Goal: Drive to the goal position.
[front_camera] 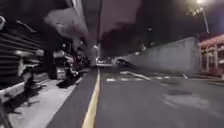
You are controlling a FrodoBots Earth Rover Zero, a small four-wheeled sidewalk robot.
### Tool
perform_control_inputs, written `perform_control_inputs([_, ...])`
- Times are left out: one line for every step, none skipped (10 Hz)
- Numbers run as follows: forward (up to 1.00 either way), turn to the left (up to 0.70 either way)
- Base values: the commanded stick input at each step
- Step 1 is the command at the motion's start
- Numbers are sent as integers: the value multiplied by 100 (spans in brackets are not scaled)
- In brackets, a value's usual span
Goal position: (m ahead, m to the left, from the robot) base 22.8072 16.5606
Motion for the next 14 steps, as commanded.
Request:
perform_control_inputs([70, 14])
perform_control_inputs([70, 0])
perform_control_inputs([70, 0])
perform_control_inputs([70, 0])
perform_control_inputs([70, 0])
perform_control_inputs([70, 0])
perform_control_inputs([70, 0])
perform_control_inputs([70, 0])
perform_control_inputs([70, 0])
perform_control_inputs([70, 0])
perform_control_inputs([70, 0])
perform_control_inputs([70, 0])
perform_control_inputs([70, 0])
perform_control_inputs([70, 0])
